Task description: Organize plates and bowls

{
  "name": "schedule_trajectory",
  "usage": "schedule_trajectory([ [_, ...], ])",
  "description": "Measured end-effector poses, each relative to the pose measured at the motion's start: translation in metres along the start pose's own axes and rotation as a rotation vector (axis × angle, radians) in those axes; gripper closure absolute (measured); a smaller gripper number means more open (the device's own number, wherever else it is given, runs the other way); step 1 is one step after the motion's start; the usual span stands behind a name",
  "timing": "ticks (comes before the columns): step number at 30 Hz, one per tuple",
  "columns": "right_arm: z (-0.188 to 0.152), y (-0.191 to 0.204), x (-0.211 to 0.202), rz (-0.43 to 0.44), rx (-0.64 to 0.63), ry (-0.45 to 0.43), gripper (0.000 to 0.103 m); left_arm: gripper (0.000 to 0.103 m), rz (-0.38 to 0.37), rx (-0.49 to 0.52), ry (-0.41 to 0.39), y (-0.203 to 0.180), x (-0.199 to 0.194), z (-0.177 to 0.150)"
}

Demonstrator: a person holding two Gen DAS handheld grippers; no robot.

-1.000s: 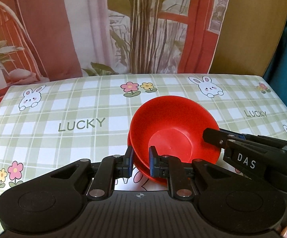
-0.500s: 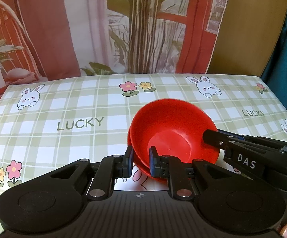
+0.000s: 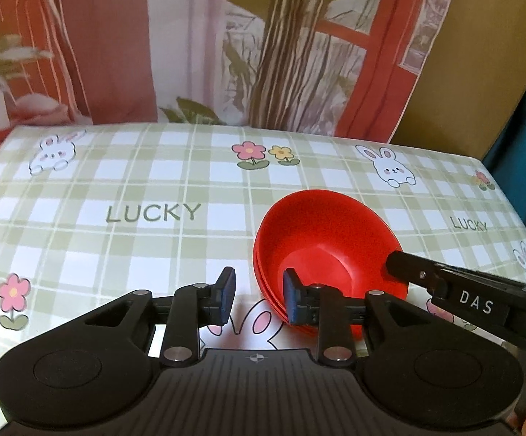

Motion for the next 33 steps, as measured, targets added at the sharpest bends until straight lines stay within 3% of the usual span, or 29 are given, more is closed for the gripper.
schedule_trajectory([
  [7,-0.001,-0.008,0.006,0.032,0.076,0.016,0.095,0.074,-0.012,-0.046,0.003,0.002,0.010,-0.003],
  [14,-0.002,-0.014,0.010,0.055,0.134,0.024,0.094,0.087,-0.035,-0.062,-0.009,0.000,0.011,-0.005],
  [33,-0.002,-0.019,0.010,0.073,0.186,0.012,0.094,0.089,-0.055,-0.161,0.023,0.002,0.013,-0.006],
])
Point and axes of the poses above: each gripper's, at about its wrist camera, not at the fingertips, and x roughly the way its jaws point, y to its left, z to its top, the point moved 2 cm from there along x, roughly the way its jaws point, and after that the axes turned 14 degrees about z, right-handed, at the moved point
